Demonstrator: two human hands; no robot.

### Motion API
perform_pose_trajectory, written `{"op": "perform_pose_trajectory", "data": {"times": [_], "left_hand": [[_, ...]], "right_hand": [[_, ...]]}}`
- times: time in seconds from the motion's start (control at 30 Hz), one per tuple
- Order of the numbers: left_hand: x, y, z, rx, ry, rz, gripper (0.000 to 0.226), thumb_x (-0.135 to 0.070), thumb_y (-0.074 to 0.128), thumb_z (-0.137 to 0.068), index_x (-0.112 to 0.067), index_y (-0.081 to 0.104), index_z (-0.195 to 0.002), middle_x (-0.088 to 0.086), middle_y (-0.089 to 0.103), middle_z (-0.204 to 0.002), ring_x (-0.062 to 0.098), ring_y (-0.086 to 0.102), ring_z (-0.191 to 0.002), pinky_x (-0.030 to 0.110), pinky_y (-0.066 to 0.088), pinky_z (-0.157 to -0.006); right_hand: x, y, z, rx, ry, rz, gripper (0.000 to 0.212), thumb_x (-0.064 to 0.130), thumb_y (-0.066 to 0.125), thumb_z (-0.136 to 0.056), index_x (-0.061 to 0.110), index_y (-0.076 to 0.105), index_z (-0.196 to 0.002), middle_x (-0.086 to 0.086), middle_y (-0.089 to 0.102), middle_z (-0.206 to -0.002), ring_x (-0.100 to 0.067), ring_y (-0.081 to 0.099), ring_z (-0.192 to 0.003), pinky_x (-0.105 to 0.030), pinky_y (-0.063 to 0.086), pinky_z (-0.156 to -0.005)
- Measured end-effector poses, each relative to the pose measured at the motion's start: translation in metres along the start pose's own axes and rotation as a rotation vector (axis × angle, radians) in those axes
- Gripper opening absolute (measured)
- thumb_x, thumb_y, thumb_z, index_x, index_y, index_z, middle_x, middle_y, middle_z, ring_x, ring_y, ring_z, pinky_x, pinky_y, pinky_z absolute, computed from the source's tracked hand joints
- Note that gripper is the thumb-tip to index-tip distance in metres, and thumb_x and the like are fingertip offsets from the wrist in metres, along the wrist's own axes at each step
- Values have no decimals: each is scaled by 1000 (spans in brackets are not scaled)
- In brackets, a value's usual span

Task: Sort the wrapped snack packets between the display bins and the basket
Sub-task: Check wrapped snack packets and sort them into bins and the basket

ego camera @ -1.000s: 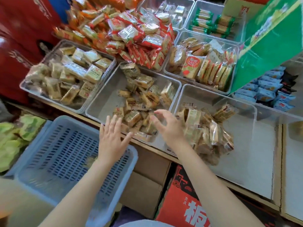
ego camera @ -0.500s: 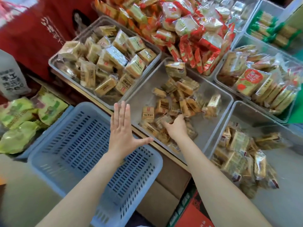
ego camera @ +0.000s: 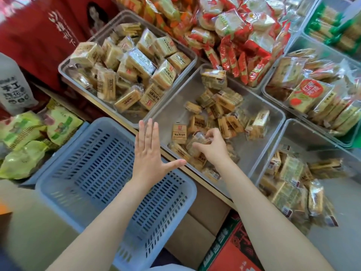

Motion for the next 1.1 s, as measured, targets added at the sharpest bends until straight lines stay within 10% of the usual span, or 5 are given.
{"op": "perform_pose_trajectory", "data": {"times": [0.27, 0.5, 0.63, 0.87, 1.1], "left_hand": [[1, 1, 0, -13, 8, 22, 135, -99, 28, -71, -4, -3, -162, 9, -14, -171, 24, -22, -156, 46, -6, -127], [1, 4, 0, -21, 7, 18, 134, -99, 26, -72, -5, -4, -162, 10, -14, -171, 24, -22, -156, 47, -5, -128], [2, 4, 0, -26, 8, 36, 133, -99, 25, -72, -5, -3, -162, 11, -13, -171, 24, -21, -156, 46, -5, -128], [2, 4, 0, -33, 27, 54, 132, -97, 31, -73, -5, -2, -162, 11, -13, -171, 25, -20, -156, 46, -6, -127], [1, 2, 1, -29, 18, 62, 132, -97, 31, -73, -6, -2, -162, 10, -15, -171, 24, -23, -155, 41, -13, -126]], "right_hand": [[13, 1, -11, 323, 5, -242, 53, 45, 76, -88, 16, 60, -130, -1, 74, -116, -18, 71, -106, -41, 56, -98], [22, 32, -12, 456, 148, 81, 116, 89, 55, -72, 12, 33, -157, -8, 44, -157, -28, 48, -138, -51, 39, -116], [30, 35, -14, 467, 137, 178, 102, 79, 46, -89, 12, 21, -161, -10, 26, -167, -30, 31, -150, -49, 30, -120], [28, 37, -17, 518, 172, 147, 88, 79, 44, -90, 20, 40, -156, -5, 43, -159, -27, 44, -141, -35, 40, -97], [20, 41, -11, 545, 163, -76, 95, 89, 59, -71, 29, 54, -145, 7, 58, -145, -16, 52, -131, -45, 45, -109]]}}
Point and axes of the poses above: each hand's wrist, its own z-axis away from the middle knuckle, its own y-axis out of the palm, x = y × z, the point moved 3 cm from there along -z, towards the middle knuckle
